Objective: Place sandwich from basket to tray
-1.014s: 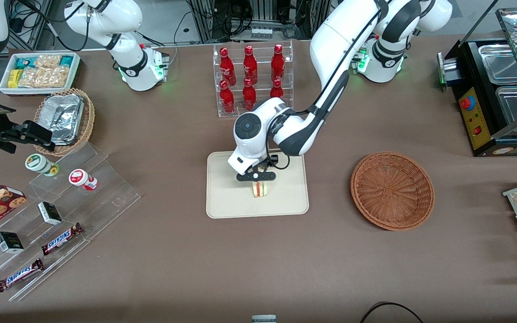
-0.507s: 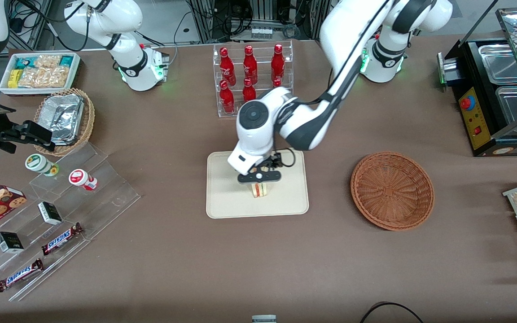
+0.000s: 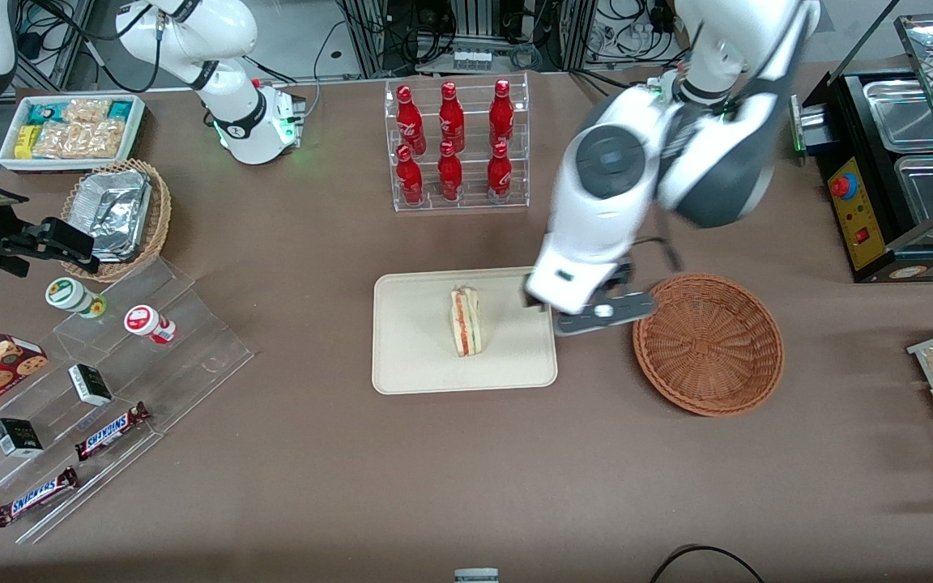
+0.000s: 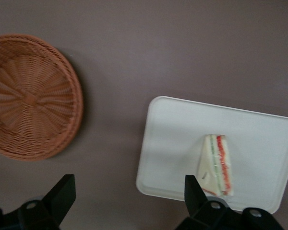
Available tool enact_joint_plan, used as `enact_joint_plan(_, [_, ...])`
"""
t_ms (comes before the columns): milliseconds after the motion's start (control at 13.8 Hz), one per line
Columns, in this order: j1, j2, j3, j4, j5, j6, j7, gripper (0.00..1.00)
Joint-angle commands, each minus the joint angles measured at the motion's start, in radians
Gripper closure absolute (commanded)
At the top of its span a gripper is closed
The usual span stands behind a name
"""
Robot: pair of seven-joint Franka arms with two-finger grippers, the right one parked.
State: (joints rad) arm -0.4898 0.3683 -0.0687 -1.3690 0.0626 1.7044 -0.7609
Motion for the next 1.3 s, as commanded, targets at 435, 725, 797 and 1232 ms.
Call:
enact_joint_plan(435, [0.256, -0.258, -0.01, -0.189, -0.033, -0.094, 0.405, 0.0])
enact_joint_plan(725, [0.39, -0.353, -0.01, -0.258, -0.082, -0.112, 0.619, 0.0])
enact_joint_plan(797, [0.413, -0.361, -0.01, -0.259, -0.082, -0.127, 0.652, 0.0])
enact_joint_plan(1232, [0.487, -0.382, 0.006, -0.245, -0.066, -0.137, 0.759, 0.0])
